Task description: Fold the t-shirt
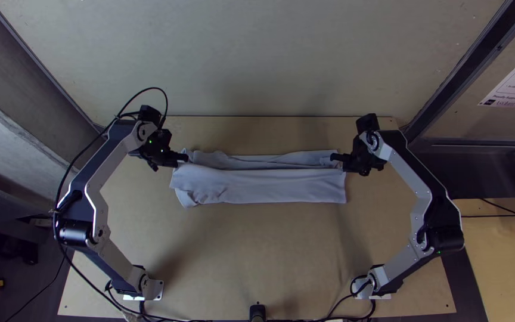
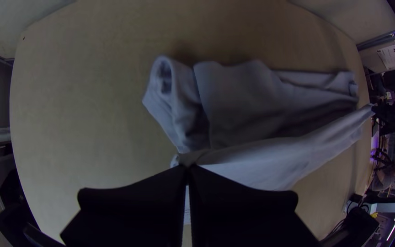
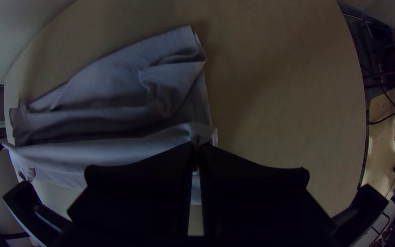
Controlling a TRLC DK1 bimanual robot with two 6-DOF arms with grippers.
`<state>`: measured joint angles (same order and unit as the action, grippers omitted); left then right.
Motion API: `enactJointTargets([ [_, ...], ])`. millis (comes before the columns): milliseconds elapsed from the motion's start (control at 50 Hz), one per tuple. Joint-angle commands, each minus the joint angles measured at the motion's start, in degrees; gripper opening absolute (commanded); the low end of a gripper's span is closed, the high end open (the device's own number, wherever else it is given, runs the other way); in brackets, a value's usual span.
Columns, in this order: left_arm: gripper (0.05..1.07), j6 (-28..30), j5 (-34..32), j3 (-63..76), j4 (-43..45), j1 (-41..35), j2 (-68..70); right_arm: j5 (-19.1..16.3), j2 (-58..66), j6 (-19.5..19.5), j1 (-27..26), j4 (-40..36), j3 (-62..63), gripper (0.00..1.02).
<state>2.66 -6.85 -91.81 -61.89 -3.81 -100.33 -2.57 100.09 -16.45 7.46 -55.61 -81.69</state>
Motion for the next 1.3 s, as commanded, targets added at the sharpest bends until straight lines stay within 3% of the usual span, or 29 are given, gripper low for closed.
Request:
enactJointTargets([
  [0,0.08,1.65,0.52,-4.61,0.19,1.0,-3.55,0.81,3.09,-0.52,0.18,0.24,-3.56,0.03],
  [360,0.08,1.65,1.23,-14.19,-0.51,0.03,-12.34,0.9,12.67,-1.04,0.18,0.33,-13.93,0.03],
  [700,0.08,0.6,1.58,-13.66,2.47,-0.58,-17.18,1.6,19.0,-1.57,0.36,1.21,-18.15,0.03],
  [760,0.09,-0.02,1.67,-12.78,4.5,-0.58,-17.53,1.6,19.53,-1.92,0.45,1.39,-18.24,0.11],
  [780,0.12,-0.28,1.84,-12.34,5.37,-0.58,-17.61,1.6,19.61,-2.01,0.45,1.3,-18.24,0.16],
  [820,0.36,-0.46,2.28,-11.55,6.43,-0.67,-17.79,1.6,19.79,-2.1,0.53,1.39,-18.24,0.28],
  [880,1.01,-0.81,2.72,-10.23,7.22,-0.84,-18.58,1.6,19.79,-2.1,0.53,1.3,-18.07,0.44],
  [1100,1.03,-2.74,2.46,-7.24,9.59,-0.84,-16.56,1.6,16.8,-1.57,-0.35,0.16,-17.63,0.84],
  [1280,1.03,-3.62,-0.18,-6.19,9.51,1.0,-11.81,1.69,11.44,-1.39,-1.84,0.24,-17.19,0.91],
])
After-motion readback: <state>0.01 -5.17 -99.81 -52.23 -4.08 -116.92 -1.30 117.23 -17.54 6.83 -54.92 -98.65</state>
